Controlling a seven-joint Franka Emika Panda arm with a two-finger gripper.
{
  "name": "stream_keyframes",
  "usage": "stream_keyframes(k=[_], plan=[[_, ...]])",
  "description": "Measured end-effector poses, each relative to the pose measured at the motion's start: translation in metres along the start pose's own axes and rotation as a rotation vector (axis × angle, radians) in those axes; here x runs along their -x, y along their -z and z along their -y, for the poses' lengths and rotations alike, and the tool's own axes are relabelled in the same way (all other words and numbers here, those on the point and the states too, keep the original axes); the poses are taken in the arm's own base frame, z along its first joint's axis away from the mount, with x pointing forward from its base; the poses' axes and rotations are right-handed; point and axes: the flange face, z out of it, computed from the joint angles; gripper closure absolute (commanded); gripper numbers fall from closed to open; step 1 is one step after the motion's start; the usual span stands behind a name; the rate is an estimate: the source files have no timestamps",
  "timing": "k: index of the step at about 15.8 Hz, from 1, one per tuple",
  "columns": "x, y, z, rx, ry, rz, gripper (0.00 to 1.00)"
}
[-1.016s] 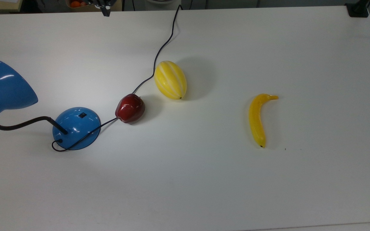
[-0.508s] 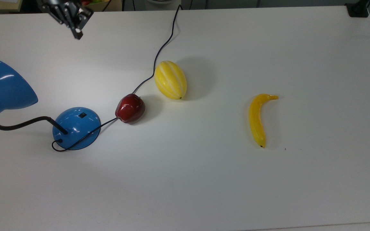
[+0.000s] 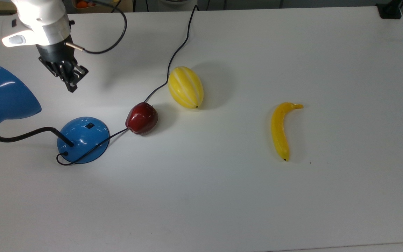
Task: Turn off lamp
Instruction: 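Move the gripper over the blue lamp base and lower toward its switch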
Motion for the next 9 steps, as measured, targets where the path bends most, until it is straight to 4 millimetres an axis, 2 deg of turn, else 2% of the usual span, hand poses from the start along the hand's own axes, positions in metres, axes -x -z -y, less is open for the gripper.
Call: stream_keyframes(k=[4, 9], plan=[[-0.004, -0.035, 0.004, 0.014, -0.036, -0.01, 1.0], [-0.008, -0.057, 0.013, 0.019, -0.059, -0.044, 1.0]])
